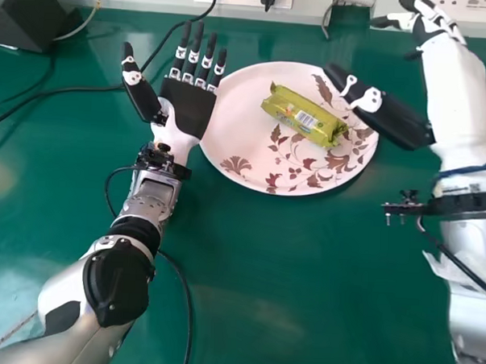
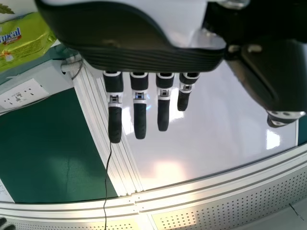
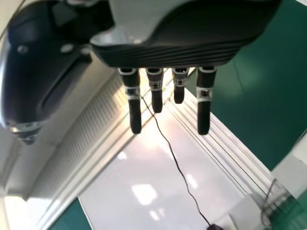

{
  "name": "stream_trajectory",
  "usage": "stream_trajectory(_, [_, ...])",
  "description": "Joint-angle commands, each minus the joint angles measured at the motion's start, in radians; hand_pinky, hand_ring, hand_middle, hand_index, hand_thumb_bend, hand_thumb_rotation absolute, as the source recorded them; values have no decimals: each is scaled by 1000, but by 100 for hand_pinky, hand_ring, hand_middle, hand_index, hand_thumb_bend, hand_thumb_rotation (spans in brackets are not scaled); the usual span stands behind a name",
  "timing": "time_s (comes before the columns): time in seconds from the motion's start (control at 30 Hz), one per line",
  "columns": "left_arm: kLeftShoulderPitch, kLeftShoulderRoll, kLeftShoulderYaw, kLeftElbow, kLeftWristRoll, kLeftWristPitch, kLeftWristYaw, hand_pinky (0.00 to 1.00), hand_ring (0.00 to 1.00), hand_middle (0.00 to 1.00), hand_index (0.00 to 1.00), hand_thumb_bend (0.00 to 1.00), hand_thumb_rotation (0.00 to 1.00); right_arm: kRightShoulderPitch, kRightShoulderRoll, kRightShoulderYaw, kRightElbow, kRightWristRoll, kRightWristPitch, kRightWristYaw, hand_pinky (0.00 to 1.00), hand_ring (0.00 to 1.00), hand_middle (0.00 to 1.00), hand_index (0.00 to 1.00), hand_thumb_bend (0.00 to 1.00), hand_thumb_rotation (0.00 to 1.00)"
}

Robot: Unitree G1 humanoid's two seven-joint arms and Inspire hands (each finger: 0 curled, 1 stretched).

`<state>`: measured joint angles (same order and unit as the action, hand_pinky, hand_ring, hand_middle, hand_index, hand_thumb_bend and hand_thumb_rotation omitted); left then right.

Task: Pick up biscuit and place it in the plate

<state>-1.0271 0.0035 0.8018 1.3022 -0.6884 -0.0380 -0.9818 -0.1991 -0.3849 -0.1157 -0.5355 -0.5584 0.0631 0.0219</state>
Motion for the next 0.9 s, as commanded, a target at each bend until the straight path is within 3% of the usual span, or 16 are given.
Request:
stream_trajectory(0.0, [59, -10, -1, 17, -1, -1, -3, 65, 77, 88, 100, 87, 43, 26, 14, -20, -22, 24, -23, -15, 63, 81, 96, 77, 100, 14])
stream_trajectory(0.17, [62, -12, -2, 16, -1, -4, -15, 67, 75, 88, 100, 86, 43, 52, 33, -50, -32, 76, -56, -33, 64, 81, 97, 76, 100, 13])
stream_trajectory(0.7, [65, -13, -6, 14, 0, 3, -32, 74, 79, 88, 100, 86, 43, 113, 71, -127, 29, 356, -265, -27, 63, 81, 97, 76, 100, 13])
stream_trajectory(0.87, [65, -13, -9, 13, 4, -3, -25, 73, 78, 88, 100, 88, 49, 116, 71, -142, 63, 441, -321, -9, 63, 79, 96, 76, 100, 14])
